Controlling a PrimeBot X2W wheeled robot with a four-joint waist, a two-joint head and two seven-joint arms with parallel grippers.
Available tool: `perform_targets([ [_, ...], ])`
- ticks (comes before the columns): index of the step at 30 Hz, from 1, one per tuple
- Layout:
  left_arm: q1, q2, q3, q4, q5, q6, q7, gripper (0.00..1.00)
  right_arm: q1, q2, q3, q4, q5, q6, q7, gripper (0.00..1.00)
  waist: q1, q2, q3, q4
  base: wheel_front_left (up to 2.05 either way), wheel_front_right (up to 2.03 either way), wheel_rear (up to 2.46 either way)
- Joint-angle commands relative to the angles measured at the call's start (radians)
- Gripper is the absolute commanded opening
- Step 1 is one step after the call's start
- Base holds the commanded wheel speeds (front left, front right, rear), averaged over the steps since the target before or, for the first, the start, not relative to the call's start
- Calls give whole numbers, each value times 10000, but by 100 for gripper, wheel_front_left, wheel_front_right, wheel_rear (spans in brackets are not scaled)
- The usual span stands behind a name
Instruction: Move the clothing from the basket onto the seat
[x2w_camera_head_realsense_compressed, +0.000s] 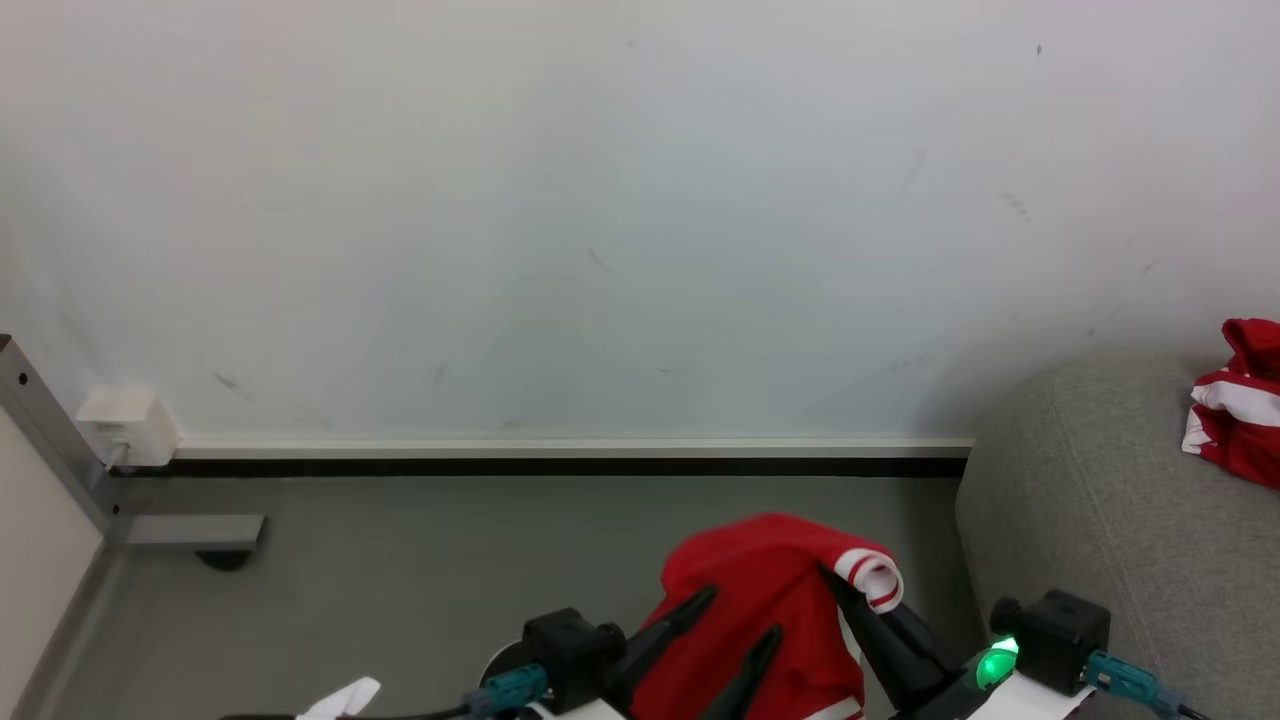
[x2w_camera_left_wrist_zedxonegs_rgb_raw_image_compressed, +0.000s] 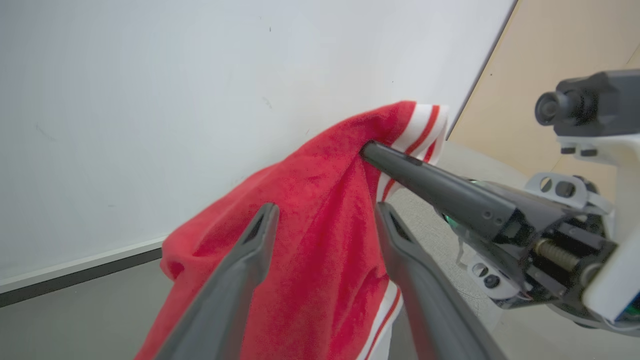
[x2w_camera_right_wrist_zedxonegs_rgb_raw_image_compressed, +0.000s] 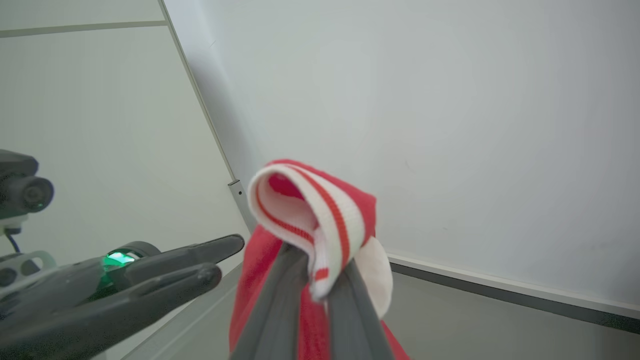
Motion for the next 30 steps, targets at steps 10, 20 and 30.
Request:
perform_targets([
  [10,-219,75,-83,512,362,136,-353,100,385,-346,-1018,-611,-494,-23,-34,0,-1,0,-49,-545,0,0,0],
  [20,-380,128,-205,542,691,236,-617,100,292,-901,-1906,-1283,-842,-23,-35,0,-1,0,75,-1664,0,0,0],
  [30,-507,28,-331,612,732,196,-750,100,227,-1362,-2527,-1634,-962,-23,-30,0,-1,0,224,-2741,0,0,0],
])
